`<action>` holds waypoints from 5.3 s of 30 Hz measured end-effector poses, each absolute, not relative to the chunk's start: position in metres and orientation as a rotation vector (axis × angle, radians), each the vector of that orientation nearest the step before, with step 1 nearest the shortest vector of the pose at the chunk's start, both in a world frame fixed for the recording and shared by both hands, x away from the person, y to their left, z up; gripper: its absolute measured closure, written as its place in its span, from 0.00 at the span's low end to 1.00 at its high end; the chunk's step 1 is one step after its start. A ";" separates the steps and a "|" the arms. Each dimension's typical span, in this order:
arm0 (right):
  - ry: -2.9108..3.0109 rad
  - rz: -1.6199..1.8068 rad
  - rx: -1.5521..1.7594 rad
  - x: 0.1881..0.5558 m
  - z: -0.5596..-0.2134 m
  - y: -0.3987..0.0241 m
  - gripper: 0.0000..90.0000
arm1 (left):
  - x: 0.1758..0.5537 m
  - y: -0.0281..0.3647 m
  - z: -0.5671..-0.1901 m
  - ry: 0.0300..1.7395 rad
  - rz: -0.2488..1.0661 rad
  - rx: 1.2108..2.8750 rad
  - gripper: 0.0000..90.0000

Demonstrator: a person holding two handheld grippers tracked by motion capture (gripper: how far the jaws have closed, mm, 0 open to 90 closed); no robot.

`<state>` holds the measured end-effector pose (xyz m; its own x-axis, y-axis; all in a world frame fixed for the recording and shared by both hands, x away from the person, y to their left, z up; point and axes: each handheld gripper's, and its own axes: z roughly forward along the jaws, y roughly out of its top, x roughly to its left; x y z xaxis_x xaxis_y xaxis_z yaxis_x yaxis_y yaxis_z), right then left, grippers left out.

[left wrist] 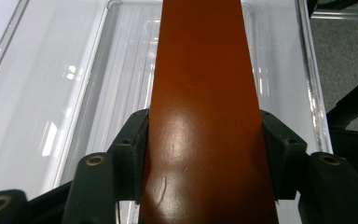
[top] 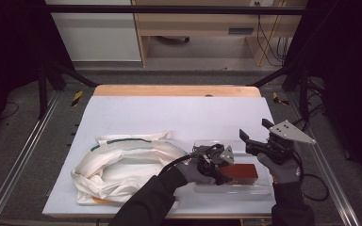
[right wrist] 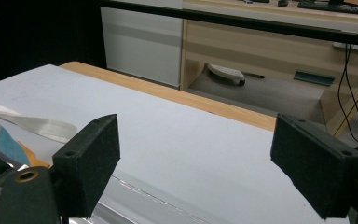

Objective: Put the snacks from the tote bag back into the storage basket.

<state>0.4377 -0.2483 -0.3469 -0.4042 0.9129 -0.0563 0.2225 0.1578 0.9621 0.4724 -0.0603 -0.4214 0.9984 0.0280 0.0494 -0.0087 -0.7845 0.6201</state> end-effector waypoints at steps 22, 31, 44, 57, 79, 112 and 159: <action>1.750 1.286 1.082 0.437 -0.346 -0.248 0.18 | 0.471 -0.062 -0.421 0.015 0.026 2.479 0.47; 1.752 1.287 1.080 0.437 -0.346 -0.248 0.18 | 0.472 -0.055 -0.424 0.056 0.012 2.447 0.42; 1.743 1.287 1.076 0.436 -0.346 -0.248 0.18 | 0.466 -0.024 -0.398 0.108 0.016 2.274 0.41; 1.765 1.270 1.064 0.435 -0.351 -0.246 0.24 | 0.468 0.031 -0.385 0.321 0.116 2.155 0.42; 2.016 1.095 1.172 0.416 -0.394 -0.243 0.97 | 0.443 0.124 -0.363 0.668 0.456 1.968 0.46; 2.181 0.855 1.351 0.416 -0.423 -0.253 1.00 | 0.417 0.271 -0.396 1.054 0.685 1.819 0.36; 2.334 0.995 1.171 0.426 -0.423 -0.167 1.00 | 0.416 0.292 -0.396 1.105 0.694 1.789 0.36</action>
<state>0.4264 -0.1672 -0.4227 -0.5995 0.8004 0.0055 0.5581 0.4130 0.7196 0.4161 0.2922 -0.3961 0.4445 0.8958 0.0055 0.3945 -0.2012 0.8966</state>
